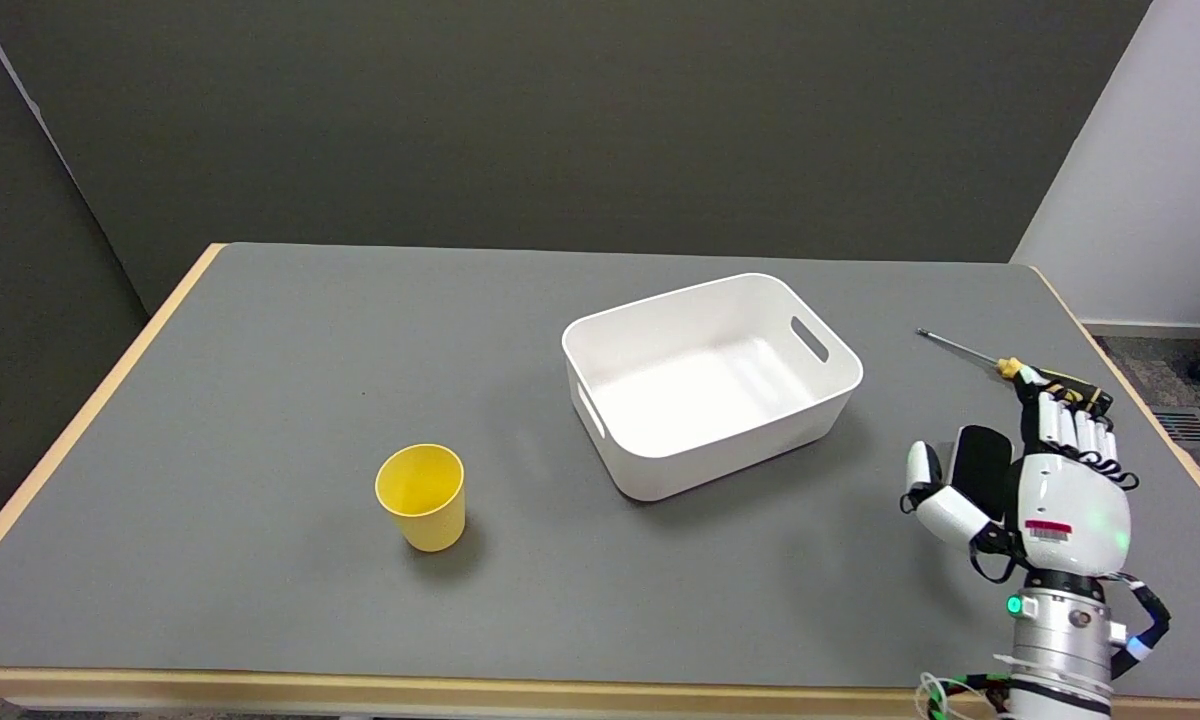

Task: Pick up the blackboard eraser.

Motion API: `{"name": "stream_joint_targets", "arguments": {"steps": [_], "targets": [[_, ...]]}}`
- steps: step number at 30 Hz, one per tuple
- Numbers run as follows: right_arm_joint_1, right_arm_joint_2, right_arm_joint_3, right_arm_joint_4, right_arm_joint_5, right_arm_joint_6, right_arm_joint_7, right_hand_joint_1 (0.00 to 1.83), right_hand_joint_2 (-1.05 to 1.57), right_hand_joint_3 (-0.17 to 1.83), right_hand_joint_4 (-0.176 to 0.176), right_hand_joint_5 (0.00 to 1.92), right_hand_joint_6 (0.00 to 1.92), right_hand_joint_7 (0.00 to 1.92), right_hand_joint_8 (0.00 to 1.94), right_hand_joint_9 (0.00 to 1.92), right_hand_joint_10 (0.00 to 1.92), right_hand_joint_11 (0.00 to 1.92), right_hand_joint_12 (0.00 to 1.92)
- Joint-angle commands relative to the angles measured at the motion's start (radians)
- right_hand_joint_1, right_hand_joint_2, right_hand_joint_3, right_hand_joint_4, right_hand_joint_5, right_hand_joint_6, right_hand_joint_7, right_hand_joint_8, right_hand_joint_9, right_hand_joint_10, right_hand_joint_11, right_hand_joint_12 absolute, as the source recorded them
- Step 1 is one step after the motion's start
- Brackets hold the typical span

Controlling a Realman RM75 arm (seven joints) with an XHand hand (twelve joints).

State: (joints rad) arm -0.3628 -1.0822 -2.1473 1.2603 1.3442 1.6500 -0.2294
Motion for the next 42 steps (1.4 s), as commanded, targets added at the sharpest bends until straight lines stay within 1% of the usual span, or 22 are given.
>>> {"name": "stream_joint_targets", "arguments": {"steps": [1, 7, 10, 14, 28, 32, 34, 35, 36, 37, 39, 41, 42], "targets": [[0.117, -0.072, -0.046, 0.11, 0.325, 0.0, -0.357, 0.42, 0.67, 0.78, -0.113, 0.13, 0.36, 0.21, 0.46, 0.08, 0.86, 0.08, 1.37], [0.148, -0.064, -0.046, 0.104, 0.491, 0.006, -0.357, 0.41, 0.67, 0.77, -0.123, 0.12, 0.35, 0.18, 0.45, 0.08, 0.86, 0.08, 1.37], [0.159, -0.064, -0.049, 0.096, 0.535, 0.006, -0.357, 0.4, 0.67, 0.76, -0.131, 0.09, 0.33, 0.15, 0.44, 0.05, 0.84, 0.06, 1.34], [0.157, -0.076, -0.05, 0.101, 0.534, 0.009, -0.357, 0.4, 0.63, 0.83, -0.138, 0.07, 0.32, 0.11, 0.45, 0.05, 0.81, 0.03, 1.35], [0.185, -0.096, -0.073, 0.106, 0.54, 0.016, -0.366, 0.4, 0.64, 0.82, -0.152, 0.05, 0.29, 0.1, 0.45, 0.03, 0.8, 0.02, 1.33], [0.206, -0.098, -0.073, 0.109, 0.541, 0.017, -0.436, 0.42, 0.69, 0.76, -0.174, 0.07, 0.34, 0.16, 0.48, 0.08, 0.86, 0.03, 1.31], [0.216, -0.103, -0.071, 0.104, 0.541, 0.019, -0.461, 0.49, 0.71, 0.78, -0.176, 0.1, 0.38, 0.24, 0.6, 0.18, 0.96, 0.06, 1.33], [0.219, -0.105, -0.07, 0.099, 0.538, 0.02, -0.469, 0.51, 0.72, 0.8, -0.176, 0.11, 0.41, 0.28, 0.66, 0.23, 1.0, 0.07, 1.33], [0.221, -0.106, -0.07, 0.097, 0.534, 0.02, -0.473, 0.51, 0.71, 0.87, -0.176, 0.12, 0.43, 0.29, 0.7, 0.27, 1.0, 0.09, 1.33], [0.223, -0.107, -0.068, 0.092, 0.532, 0.02, -0.475, 0.54, 0.71, 0.89, -0.176, 0.12, 0.45, 0.29, 0.81, 0.31, 1.04, 0.11, 1.36], [0.226, -0.107, -0.069, 0.085, 0.532, 0.02, -0.475, 0.67, 0.76, 0.85, -0.176, 0.16, 0.47, 0.25, 1.18, 0.4, 1.22, 0.18, 1.44], [0.227, -0.107, -0.07, 0.076, 0.53, 0.02, -0.475, 0.71, 0.78, 0.86, -0.176, 0.17, 0.48, 0.19, 1.33, 0.44, 1.31, 0.26, 1.52], [0.228, -0.107, -0.07, 0.073, 0.529, 0.02, -0.475, 0.76, 0.79, 0.9, -0.176, 0.19, 0.49, 0.13, 1.46, 0.43, 1.43, 0.36, 1.65]]}}
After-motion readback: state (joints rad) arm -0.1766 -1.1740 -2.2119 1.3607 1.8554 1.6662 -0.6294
